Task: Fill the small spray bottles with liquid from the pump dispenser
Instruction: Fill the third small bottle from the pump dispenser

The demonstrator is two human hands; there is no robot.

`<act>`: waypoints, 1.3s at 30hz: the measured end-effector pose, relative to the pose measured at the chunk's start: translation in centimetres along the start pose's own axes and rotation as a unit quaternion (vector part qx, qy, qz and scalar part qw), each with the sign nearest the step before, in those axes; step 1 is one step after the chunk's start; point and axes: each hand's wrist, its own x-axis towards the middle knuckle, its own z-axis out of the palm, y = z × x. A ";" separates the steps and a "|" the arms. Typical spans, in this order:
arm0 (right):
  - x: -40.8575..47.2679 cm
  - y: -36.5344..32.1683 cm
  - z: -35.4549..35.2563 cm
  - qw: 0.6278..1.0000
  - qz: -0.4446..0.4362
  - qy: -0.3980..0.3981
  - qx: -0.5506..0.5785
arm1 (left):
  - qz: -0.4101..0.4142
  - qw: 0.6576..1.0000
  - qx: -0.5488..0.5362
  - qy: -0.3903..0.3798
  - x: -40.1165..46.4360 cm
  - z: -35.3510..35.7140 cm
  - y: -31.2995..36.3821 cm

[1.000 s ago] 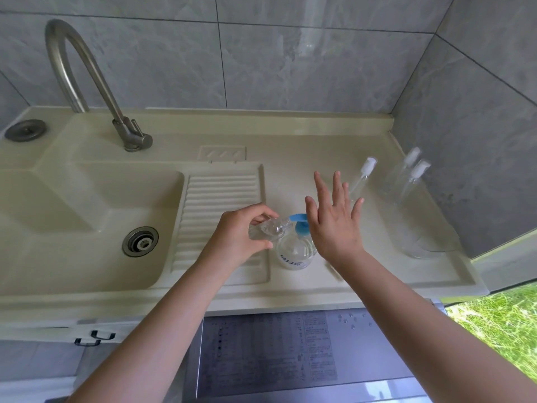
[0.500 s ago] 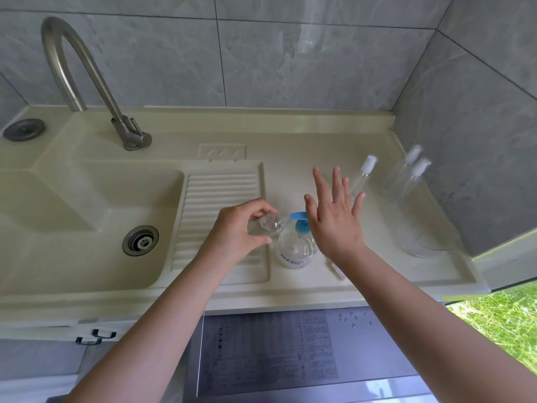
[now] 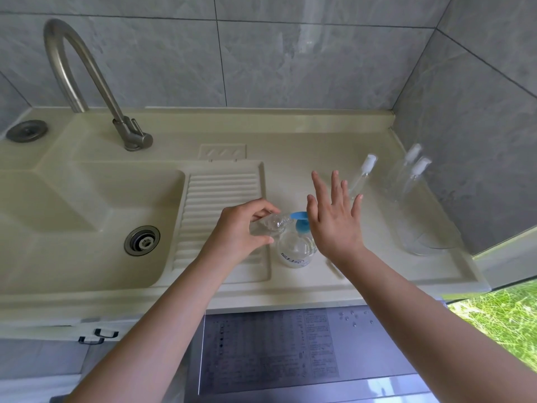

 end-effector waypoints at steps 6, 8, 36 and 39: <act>0.1 0.1 -0.4 1.000 0.010 -0.010 0.012 | -0.004 1.000 0.013 -0.005 -0.1 0.0 0.0; 0.1 0.0 -0.7 0.999 0.012 -0.014 0.035 | -0.003 1.000 0.007 -0.005 -0.1 -0.1 0.1; 2.9 -1.6 -0.6 0.998 0.030 -0.053 0.025 | -0.002 1.000 0.006 0.002 -0.1 -0.3 -0.2; 3.0 -1.7 -0.6 0.997 0.035 -0.057 0.036 | -0.004 1.000 0.007 0.000 0.0 -0.3 -0.2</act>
